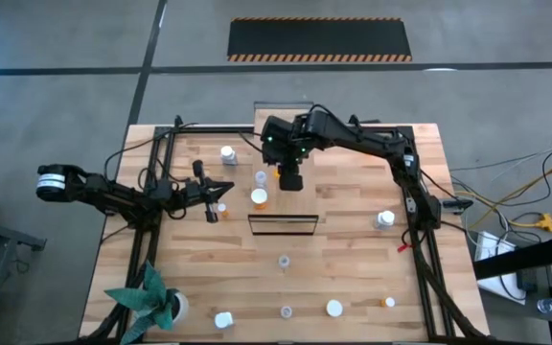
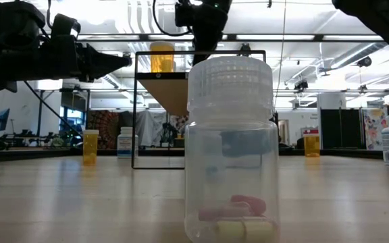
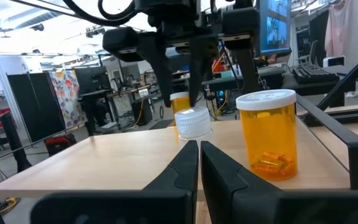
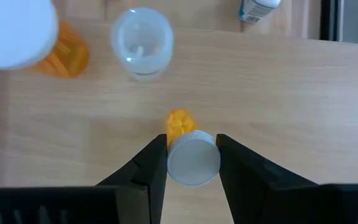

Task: Pick and place medicine bottles onto shelf by color
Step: Put the middle small orange pill bottle on the shelf

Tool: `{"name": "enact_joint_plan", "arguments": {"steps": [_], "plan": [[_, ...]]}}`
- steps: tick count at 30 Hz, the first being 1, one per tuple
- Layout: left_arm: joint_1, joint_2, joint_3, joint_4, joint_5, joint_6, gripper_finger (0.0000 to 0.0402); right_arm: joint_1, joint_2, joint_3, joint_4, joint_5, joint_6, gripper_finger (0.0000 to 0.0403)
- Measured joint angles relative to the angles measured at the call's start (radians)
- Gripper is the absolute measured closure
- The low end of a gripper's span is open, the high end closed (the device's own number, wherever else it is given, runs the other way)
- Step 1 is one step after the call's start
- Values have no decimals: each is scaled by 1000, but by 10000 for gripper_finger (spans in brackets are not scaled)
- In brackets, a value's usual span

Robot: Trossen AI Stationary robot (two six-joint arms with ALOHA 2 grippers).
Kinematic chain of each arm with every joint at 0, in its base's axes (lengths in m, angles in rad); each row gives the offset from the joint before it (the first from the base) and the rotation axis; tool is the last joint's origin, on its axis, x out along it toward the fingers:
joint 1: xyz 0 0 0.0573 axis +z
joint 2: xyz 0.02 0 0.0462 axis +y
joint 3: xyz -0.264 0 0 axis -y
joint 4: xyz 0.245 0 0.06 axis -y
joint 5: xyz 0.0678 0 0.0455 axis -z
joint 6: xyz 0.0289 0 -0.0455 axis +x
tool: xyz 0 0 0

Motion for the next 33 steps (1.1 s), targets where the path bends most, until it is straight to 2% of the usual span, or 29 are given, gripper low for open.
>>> {"name": "enact_joint_plan", "arguments": {"steps": [7, 17, 23, 27, 30, 33], "plan": [[0, 0, 0, 0, 0, 0, 400, 14, 0, 0, 15, 7, 18, 263], [0, 0, 1, 0, 0, -4, 400, 13, 0, -19, 38, 8, 28, 266], [0, 0, 1, 0, 0, -4, 400, 19, -8, 16, 46, 60, 36, 236], [0, 0, 1, 1, 0, -4, 400, 26, -55, 23, -15, 79, 8, 220], [0, 0, 10, 0, 1, -18, 400, 26, -107, -3, -61, 87, 1, 243], [0, 0, 32, -16, 1, -36, 400, 26, -186, -96, -48, 90, -16, 297]]}}
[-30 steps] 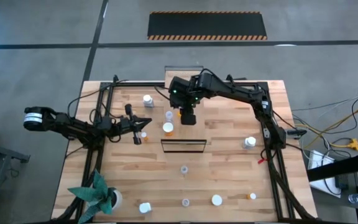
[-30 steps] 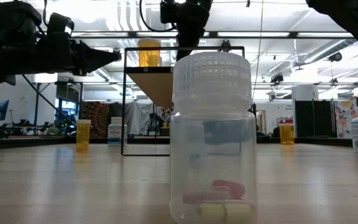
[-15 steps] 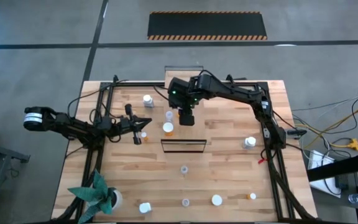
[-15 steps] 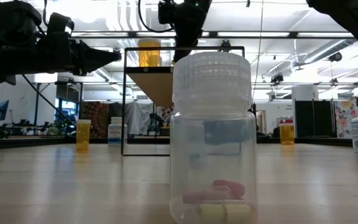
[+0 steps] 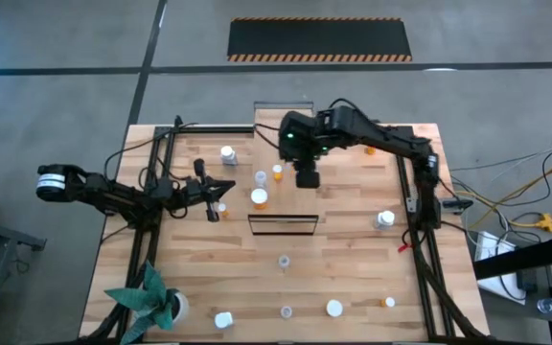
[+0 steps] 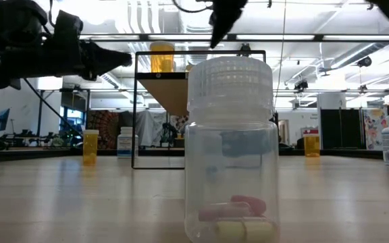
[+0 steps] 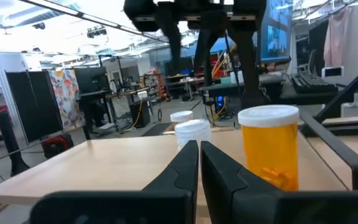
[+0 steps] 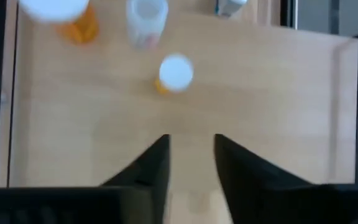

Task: Pick and place medicine bottles onto shelf by color
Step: Put the middle small orange pill bottle on the shelf

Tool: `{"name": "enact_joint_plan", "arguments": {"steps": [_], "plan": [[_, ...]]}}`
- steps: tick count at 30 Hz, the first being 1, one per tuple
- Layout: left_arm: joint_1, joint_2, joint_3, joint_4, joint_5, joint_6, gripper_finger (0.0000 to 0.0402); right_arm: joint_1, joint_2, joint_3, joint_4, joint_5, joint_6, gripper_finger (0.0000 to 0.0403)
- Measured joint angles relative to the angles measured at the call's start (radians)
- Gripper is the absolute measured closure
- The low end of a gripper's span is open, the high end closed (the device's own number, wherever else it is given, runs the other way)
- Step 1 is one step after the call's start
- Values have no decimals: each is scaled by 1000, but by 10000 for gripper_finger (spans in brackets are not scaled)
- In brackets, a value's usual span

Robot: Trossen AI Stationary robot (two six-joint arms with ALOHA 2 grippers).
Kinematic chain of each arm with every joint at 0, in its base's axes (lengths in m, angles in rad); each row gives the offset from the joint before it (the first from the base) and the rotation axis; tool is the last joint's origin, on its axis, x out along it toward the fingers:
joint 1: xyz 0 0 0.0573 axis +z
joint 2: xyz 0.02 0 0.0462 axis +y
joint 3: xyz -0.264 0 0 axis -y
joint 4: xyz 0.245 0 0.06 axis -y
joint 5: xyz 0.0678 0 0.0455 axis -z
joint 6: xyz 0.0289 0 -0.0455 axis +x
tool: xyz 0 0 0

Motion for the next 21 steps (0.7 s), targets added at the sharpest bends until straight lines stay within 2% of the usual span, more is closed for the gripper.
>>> {"name": "enact_joint_plan", "arguments": {"steps": [3, 5, 8, 13, 21], "plan": [[0, -2, 33, -65, 0, -22, 401, 0, -122, -173, 87, -3, -11, 362], [0, -7, 70, -148, 0, -23, 401, -2, -222, -325, 194, -9, -12, 384], [2, -34, 171, -351, 15, -22, 401, -2, -380, -576, 404, -10, -1, 390], [6, -99, 416, -884, 37, -22, 401, -2, -620, -958, 733, -11, 30, 394], [6, -157, 742, -1383, 10, -38, 401, -2, -891, -1416, 1189, -11, 75, 394]]}}
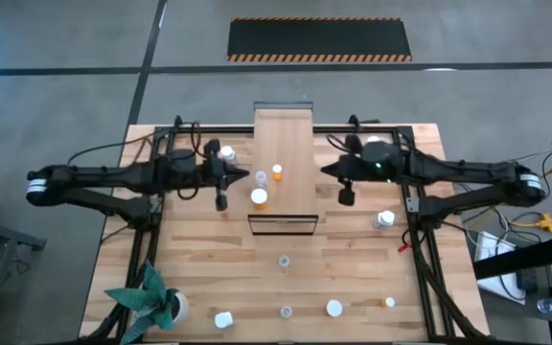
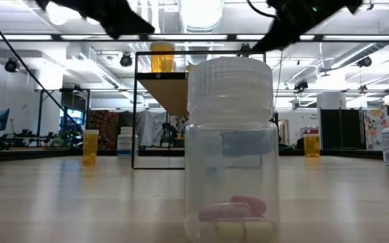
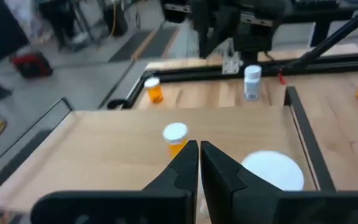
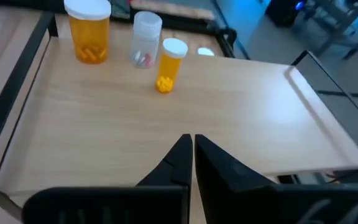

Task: Pick and place medicine bottles onto shelf by color
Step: Put the middle small orange pill bottle on the shelf

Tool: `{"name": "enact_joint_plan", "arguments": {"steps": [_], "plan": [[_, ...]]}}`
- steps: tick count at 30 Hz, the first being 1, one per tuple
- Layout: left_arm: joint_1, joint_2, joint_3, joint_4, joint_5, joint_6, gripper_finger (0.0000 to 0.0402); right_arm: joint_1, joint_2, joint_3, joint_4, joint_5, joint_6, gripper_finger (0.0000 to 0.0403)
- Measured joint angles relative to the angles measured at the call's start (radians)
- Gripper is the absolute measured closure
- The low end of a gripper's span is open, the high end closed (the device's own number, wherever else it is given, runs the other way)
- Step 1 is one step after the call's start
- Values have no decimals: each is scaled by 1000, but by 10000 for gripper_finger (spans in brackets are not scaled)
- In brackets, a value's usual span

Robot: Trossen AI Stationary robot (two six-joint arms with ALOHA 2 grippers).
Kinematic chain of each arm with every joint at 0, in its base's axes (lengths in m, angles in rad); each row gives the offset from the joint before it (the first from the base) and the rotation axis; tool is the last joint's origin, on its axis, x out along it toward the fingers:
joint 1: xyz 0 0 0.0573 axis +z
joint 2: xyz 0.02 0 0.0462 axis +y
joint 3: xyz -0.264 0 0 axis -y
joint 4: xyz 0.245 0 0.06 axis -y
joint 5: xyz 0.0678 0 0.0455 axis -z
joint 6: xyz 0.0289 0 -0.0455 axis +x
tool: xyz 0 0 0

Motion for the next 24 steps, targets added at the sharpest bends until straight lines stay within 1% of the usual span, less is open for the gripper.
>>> {"name": "enact_joint_plan", "arguments": {"steps": [4, 6, 8, 11, 13, 16, 20, 24], "plan": [[0, 80, 198, -246, -65, -37, 401, 1, -71, -160, 159, -1, 50, 394], [0, 146, 287, -324, -77, -38, 396, 2, -95, -227, 231, 0, 65, 394], [3, 213, 368, -381, -77, -38, 383, 3, -118, -290, 305, 0, 87, 394], [9, 316, 495, -469, -76, -39, 350, 10, -152, -381, 427, 0, 140, 394], [15, 384, 578, -556, -77, -39, 324, 25, -174, -441, 524, 0, 168, 394], [19, 479, 685, -658, -76, -63, 283, 46, -201, -526, 636, 0, 165, 394], [24, 564, 779, -694, -58, -116, 231, 51, -234, -601, 694, 0, 124, 394], [28, 615, 837, -709, -43, -169, 193, 51, -271, -627, 706, 0, 79, 394]]}}
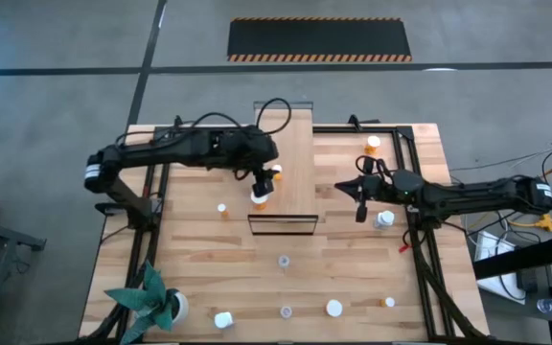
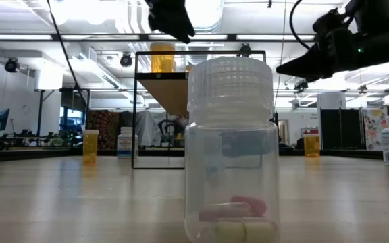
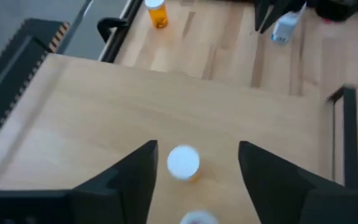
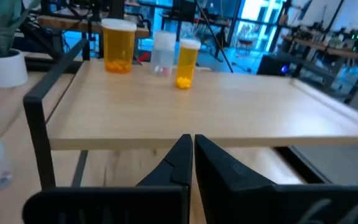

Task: Pick and place medicine bottles onto shelf by color
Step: Put the middle small orange pill bottle on the shelf

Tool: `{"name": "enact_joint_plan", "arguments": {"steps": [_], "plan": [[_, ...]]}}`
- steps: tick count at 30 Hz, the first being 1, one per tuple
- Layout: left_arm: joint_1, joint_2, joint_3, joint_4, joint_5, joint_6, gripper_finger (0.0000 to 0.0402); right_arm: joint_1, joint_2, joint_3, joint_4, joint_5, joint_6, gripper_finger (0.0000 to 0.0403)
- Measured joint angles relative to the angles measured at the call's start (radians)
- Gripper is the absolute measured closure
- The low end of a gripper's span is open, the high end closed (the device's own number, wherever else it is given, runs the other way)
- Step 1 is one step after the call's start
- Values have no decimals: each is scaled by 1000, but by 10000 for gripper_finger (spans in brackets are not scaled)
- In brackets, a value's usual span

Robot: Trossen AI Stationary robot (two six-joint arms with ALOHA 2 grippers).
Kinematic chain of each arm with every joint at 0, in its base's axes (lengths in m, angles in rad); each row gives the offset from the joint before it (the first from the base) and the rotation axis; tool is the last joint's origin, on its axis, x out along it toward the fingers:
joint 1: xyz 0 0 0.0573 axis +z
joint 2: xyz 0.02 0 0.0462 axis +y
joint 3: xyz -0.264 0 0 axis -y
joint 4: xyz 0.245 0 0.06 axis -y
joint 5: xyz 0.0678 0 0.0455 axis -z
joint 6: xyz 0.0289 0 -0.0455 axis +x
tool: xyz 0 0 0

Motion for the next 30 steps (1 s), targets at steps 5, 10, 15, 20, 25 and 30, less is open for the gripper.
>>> {"name": "enact_joint_plan", "arguments": {"steps": [5, 10, 15, 20, 25, 30], "plan": [[7, 26, 31, -14, 28, -77, 164, 0, -40, -1, -8, 0, -21, 394], [7, 29, 31, -14, 51, -130, 157, 0, -52, -2, -67, 0, -24, 394], [12, 37, 32, -5, 53, -188, 156, 0, -48, 15, -51, 0, -50, 394], [14, 51, 38, -13, 56, -209, 156, 0, -48, 23, -51, 0, -62, 394], [12, 63, 70, -12, 57, -209, 156, 0, -47, 9, -63, 0, -66, 394], [12, 97, 80, -16, 58, -195, 156, 0, -48, 9, -61, 0, -72, 394]]}}
